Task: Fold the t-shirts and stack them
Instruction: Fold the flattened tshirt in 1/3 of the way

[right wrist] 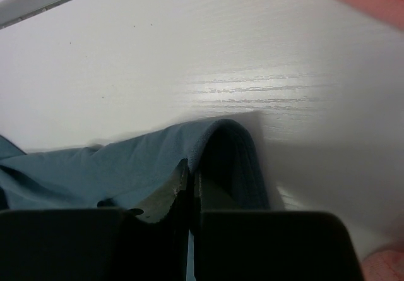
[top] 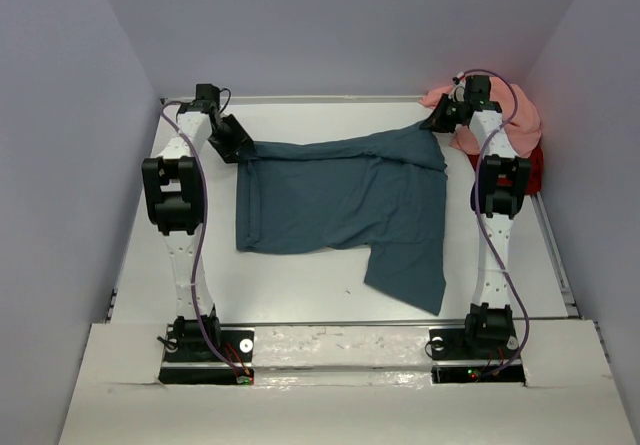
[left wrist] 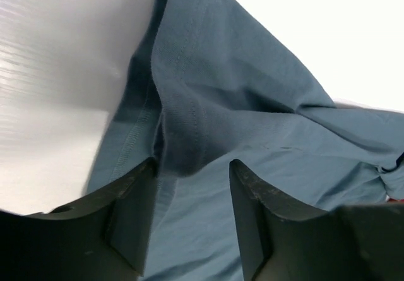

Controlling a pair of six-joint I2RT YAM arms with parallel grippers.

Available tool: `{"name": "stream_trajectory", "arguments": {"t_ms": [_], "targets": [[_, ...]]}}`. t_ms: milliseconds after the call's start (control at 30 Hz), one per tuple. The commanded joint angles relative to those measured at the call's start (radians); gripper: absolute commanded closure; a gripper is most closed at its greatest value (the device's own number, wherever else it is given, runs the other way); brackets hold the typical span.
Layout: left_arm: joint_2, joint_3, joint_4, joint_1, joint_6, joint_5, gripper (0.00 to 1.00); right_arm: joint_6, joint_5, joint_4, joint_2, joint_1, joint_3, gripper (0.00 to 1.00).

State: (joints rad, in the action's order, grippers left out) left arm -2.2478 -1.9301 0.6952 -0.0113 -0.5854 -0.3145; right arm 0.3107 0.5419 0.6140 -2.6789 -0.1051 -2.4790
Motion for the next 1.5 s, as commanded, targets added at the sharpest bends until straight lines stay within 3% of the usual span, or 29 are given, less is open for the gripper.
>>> {"name": "stream_trajectory", "arguments": {"t_ms": [0,167,400,800,1167,1467], "targets": [[0.080,-0.027,-0.019,-0.006,-0.001,0.035,0.45,-0.005,0.003,-0.056,0.008,-0.019,-0.044,1.00],[0.070,-0.047,0.000,-0.006,0.010,0.060,0.54,-0.005,0.006,-0.057,0.007,-0.019,-0.049,1.00],[0.059,-0.075,0.021,-0.007,0.019,0.107,0.82,-0.004,0.009,-0.059,0.007,-0.028,-0.055,1.00],[0.004,-0.187,0.003,-0.015,0.039,0.106,0.83,-0.001,0.010,-0.068,0.013,-0.047,-0.072,1.00],[0.045,-0.083,-0.019,-0.001,0.053,0.028,0.83,0.011,0.012,-0.071,0.013,-0.047,-0.055,1.00],[0.108,0.019,0.009,0.007,0.053,0.080,0.83,0.014,0.009,-0.072,0.010,-0.056,-0.072,1.00]]}}
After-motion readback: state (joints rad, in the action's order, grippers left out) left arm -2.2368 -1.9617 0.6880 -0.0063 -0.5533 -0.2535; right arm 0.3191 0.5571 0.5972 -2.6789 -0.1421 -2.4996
